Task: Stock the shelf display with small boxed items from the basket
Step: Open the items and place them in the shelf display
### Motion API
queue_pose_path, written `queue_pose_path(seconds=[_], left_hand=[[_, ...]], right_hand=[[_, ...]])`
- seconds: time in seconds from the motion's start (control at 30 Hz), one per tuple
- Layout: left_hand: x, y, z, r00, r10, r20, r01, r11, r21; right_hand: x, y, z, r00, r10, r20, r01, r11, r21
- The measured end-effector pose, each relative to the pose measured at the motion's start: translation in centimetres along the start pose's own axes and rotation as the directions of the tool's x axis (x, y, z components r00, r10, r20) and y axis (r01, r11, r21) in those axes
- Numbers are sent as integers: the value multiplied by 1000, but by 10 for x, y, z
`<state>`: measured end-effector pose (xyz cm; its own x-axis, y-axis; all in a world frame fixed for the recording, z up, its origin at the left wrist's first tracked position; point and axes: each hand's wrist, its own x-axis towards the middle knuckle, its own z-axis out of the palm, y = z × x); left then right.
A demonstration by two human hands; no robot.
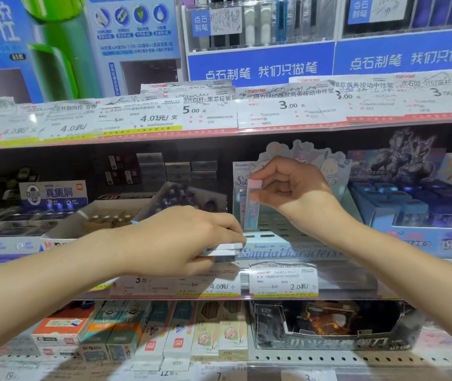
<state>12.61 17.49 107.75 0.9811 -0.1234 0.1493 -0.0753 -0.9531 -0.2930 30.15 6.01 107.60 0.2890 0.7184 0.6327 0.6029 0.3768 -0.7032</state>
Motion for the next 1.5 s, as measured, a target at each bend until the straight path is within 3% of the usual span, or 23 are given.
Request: queue_pose_path(seconds=[0.43,0.6,0.73,1.0,1.1,1.17,1.23,1.37,1.5], left_hand=[[3,1,-2,1000,-20,-18,18,996,-87],[5,2,-4,1000,-25,13,27,992,-126],[5,3,-6,999,-34,33,38,987,-155],[7,8,-14,995,-72,75,90,959,-269],[8,9,-19,989,-137,48,145,895,-422],[8,10,-23,969,-245,20,218,816,-535],[9,12,-29,954,-298,10,236,736,-635],[12,18,-41,947,-295,126,279,564,-777],[12,23,-45,930,-293,220,337,448,-828]], right_hand=[[4,-3,6,997,-39,65,42,998,-40],[-2,7,7,992,-92,83,103,985,-141],[-4,11,-1,970,-234,65,243,922,-301],[-2,15,-5,965,-114,238,190,925,-328],[2,4,-8,970,-47,238,122,942,-312],[1,-4,-8,986,-49,158,94,951,-294],[-4,-17,-7,994,-50,102,68,982,-178],[-8,-46,-4,972,-36,234,8,993,119],[-9,-51,0,951,-26,307,-5,995,100]])
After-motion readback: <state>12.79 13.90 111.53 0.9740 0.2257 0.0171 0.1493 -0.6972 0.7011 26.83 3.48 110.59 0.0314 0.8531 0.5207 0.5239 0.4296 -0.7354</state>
